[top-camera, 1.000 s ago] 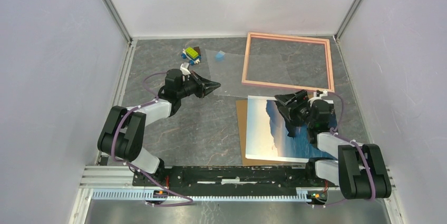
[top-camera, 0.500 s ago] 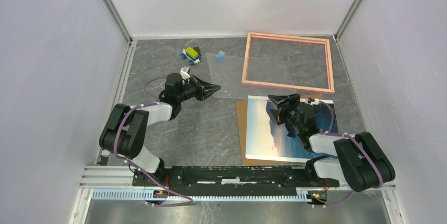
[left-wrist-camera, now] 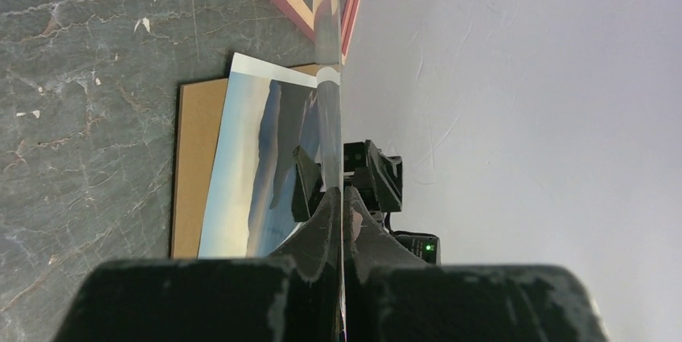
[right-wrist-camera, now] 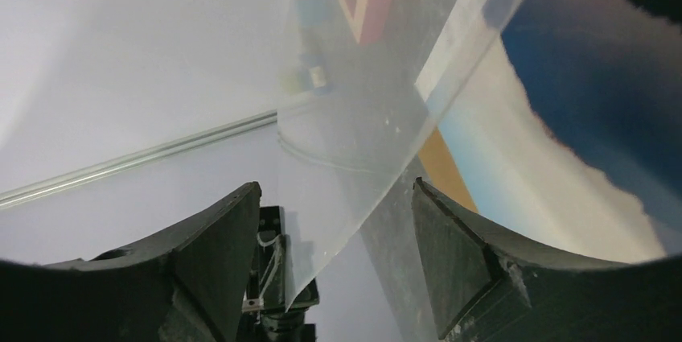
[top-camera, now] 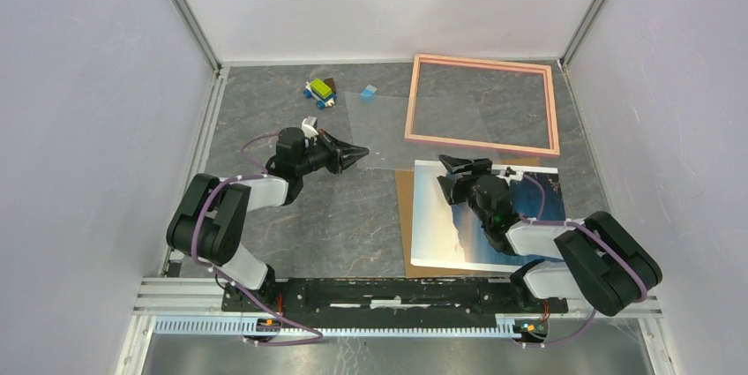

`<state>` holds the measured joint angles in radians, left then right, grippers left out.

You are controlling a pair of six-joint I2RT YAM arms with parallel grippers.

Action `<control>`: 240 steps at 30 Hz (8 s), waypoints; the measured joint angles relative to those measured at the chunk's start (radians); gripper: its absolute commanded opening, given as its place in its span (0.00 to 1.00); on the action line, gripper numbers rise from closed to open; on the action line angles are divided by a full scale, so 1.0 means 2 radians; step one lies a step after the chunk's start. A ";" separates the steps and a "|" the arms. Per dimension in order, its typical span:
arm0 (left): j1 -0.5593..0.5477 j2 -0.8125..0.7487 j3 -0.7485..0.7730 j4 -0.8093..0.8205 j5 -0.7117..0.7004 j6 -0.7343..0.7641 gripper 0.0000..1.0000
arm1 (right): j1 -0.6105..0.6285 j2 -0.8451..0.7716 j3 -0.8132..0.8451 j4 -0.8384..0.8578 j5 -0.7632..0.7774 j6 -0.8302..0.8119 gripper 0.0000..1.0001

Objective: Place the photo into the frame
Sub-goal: Pick up the photo frame item at the center of the board, then place the photo frame item in the photo frame.

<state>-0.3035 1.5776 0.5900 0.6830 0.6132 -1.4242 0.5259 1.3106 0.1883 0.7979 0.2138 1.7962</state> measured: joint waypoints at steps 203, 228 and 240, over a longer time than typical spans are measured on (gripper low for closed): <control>-0.085 -0.150 0.188 -0.617 -0.175 0.503 0.99 | -0.431 0.383 0.797 -0.642 -0.372 -0.777 0.00; -0.085 -0.150 0.188 -0.616 -0.172 0.503 1.00 | -0.439 0.388 0.813 -0.666 -0.372 -0.793 0.00; -0.085 -0.150 0.188 -0.615 -0.171 0.503 1.00 | -0.441 0.400 0.816 -0.663 -0.383 -0.794 0.00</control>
<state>-0.4736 1.2766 0.9668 -0.5476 0.2718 -0.4175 -0.3553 2.1109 1.8210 -0.5274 -0.5514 0.2081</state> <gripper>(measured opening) 0.994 0.007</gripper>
